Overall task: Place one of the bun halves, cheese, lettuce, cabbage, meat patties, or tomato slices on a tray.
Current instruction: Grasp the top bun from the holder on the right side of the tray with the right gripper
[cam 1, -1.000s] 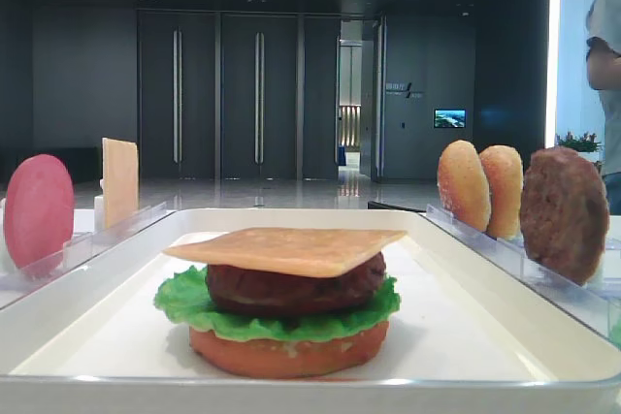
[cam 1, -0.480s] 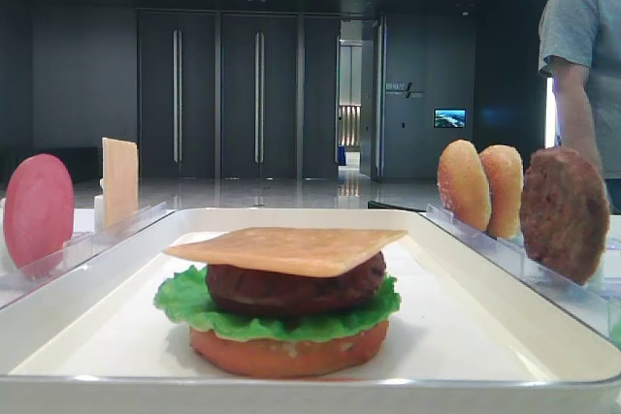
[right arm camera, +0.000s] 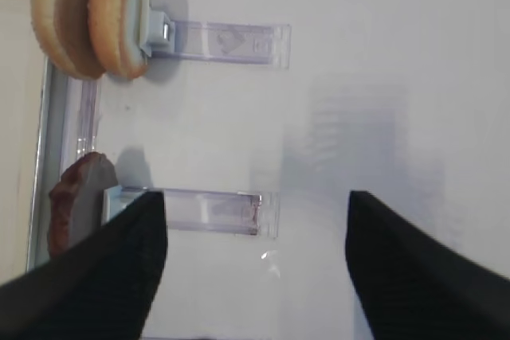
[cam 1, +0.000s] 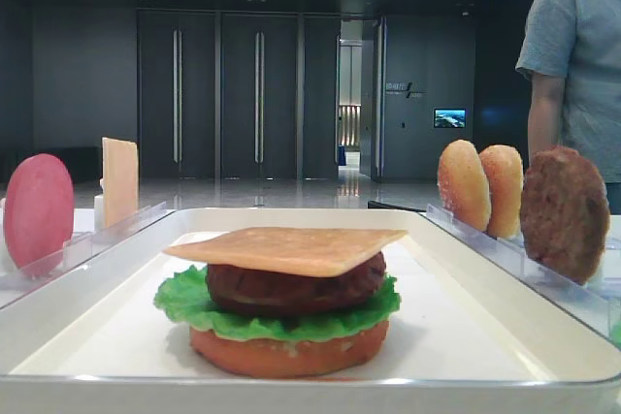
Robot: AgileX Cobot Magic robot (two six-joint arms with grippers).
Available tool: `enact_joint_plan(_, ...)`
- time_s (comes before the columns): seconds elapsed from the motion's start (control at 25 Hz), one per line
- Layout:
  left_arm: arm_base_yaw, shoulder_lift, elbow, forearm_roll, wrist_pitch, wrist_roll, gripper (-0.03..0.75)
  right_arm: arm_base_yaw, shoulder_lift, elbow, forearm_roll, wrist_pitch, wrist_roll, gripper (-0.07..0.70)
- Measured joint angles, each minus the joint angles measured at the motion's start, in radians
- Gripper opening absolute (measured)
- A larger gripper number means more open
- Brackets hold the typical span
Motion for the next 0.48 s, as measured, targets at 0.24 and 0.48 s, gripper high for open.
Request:
enact_joint_plan(0.24,0.0,0.0,0.0,0.0,0.0,0.0,0.641,0.0,0.111,-0.103,0.0,0.0,-0.006,0.465)
enact_joint_plan(0.48,0.0,0.0,0.0,0.0,-0.001,0.0,0.641,0.0,0.194,-0.171,0.0,-0.012,-0.016,0.465)
